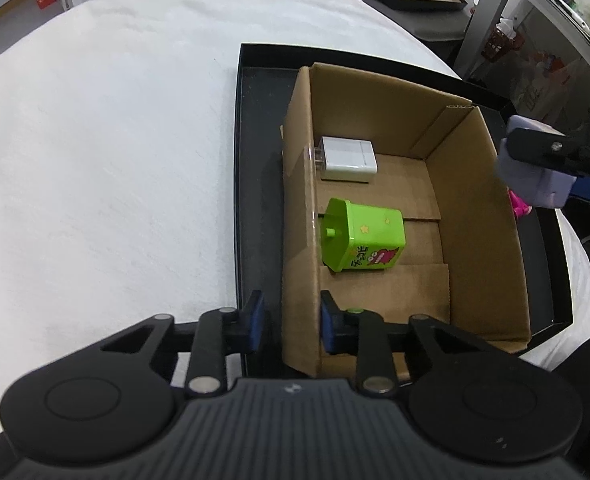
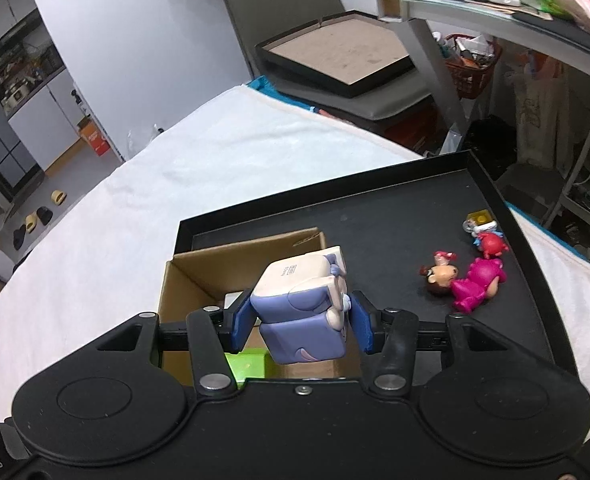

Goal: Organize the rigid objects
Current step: 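Lift the white-and-blue cube with the right tool toward the cardboard box, then lower the cube into the box and open the right tool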

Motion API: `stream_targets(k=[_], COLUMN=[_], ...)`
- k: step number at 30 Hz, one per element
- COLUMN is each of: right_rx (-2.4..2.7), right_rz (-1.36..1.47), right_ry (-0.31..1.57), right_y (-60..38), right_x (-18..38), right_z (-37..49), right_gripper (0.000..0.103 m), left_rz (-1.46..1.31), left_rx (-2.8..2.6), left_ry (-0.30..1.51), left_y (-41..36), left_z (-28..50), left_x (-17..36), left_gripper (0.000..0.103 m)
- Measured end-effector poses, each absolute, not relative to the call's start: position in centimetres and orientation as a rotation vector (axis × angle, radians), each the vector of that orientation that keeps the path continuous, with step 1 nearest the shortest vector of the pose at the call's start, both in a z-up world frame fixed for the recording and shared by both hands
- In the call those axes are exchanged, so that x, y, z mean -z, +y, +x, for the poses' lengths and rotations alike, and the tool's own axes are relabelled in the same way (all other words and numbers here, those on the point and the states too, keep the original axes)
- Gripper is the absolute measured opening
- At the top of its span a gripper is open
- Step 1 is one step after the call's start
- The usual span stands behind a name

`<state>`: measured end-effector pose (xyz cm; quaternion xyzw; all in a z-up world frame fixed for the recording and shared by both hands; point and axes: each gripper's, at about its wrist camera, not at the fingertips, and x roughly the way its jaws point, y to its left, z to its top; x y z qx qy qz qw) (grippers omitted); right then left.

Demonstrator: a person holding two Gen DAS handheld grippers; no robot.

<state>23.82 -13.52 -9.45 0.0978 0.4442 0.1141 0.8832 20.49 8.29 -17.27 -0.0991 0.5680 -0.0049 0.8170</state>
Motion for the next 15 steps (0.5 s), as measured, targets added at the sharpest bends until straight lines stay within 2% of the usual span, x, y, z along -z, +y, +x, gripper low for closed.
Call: stream_targets(k=[7, 15], right_rx=[-0.262, -0.281], right_rz=[0.180, 0.190], right_ry=[0.965, 0.986], right_y=[-11.7, -10.2], right_x=[10.6, 11.0], right_z=[24.2, 24.6], right_gripper=[0.049, 0.049], left_rz=[-0.226, -0.214], left_rx=[0.039, 0.039], left_ry=[1.210, 1.202], left_y=[8.4, 8.3], left_z=[20.6, 20.7], left_x=[17.5, 17.7], left_gripper=[0.014, 0.012])
